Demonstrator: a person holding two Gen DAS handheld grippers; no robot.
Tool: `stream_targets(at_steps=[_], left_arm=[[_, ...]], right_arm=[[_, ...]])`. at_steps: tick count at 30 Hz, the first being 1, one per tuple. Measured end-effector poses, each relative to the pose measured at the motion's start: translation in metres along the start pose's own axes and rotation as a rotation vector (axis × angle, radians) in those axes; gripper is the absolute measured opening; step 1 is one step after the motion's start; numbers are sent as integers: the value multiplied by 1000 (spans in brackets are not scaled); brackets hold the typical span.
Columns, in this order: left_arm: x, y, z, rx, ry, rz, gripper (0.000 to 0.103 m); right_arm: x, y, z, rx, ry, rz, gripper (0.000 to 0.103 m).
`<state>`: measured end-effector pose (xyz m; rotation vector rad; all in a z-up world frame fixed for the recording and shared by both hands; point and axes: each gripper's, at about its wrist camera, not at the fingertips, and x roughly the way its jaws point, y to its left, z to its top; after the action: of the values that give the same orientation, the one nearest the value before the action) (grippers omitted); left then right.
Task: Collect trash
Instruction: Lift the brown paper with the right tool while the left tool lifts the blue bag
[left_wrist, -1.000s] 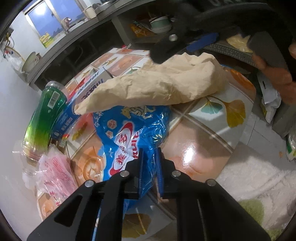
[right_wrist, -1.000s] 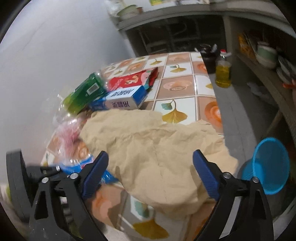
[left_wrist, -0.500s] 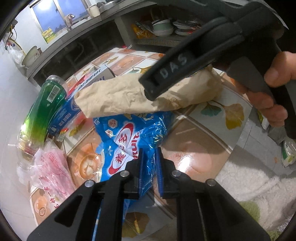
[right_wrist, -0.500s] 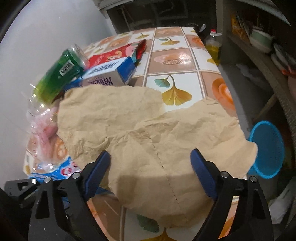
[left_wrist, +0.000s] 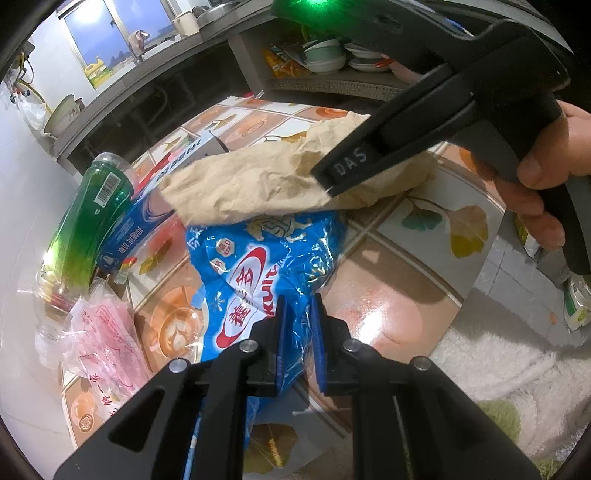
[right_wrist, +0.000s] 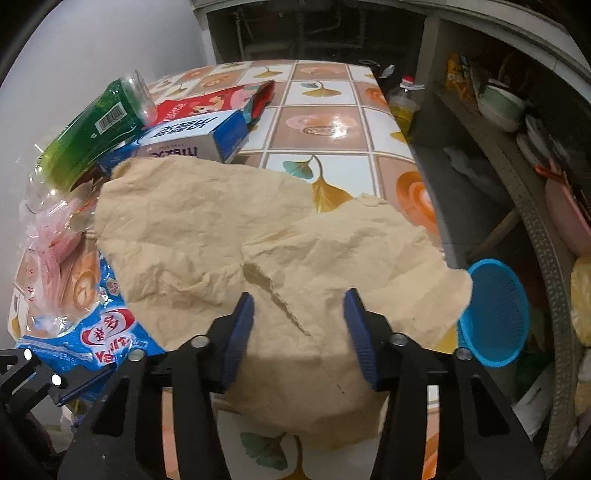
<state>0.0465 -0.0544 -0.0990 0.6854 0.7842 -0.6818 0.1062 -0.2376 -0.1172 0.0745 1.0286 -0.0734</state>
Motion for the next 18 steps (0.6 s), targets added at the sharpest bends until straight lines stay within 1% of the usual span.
stream_targets(at_steps=[2, 3, 4, 6, 8, 10, 14, 18], left_arm=[[0, -2, 1, 1, 2, 4, 12], [0, -3, 1, 3, 2, 5, 12], [0, -4, 2, 9, 3, 9, 12], [0, -6, 2, 26, 5, 15, 12], [0, -7, 3, 30, 4, 13, 11], [0, -7, 4, 21, 1, 6, 6], [-1, -4, 8, -2, -4, 3, 4], [-13, -2, 18, -26, -37, 2, 3]], right_arm=[[0, -5, 2, 16, 1, -2, 31], [0, -9, 2, 32, 1, 0, 18], [1, -13, 3, 48, 3, 8, 8], [2, -22, 4, 90, 10, 51, 3], [2, -30, 4, 130, 11, 105, 2], [-2, -34, 3, 158, -2, 157, 1], [-20, -39, 6, 175, -60, 200, 1], [-43, -49, 9, 193, -126, 235, 1]])
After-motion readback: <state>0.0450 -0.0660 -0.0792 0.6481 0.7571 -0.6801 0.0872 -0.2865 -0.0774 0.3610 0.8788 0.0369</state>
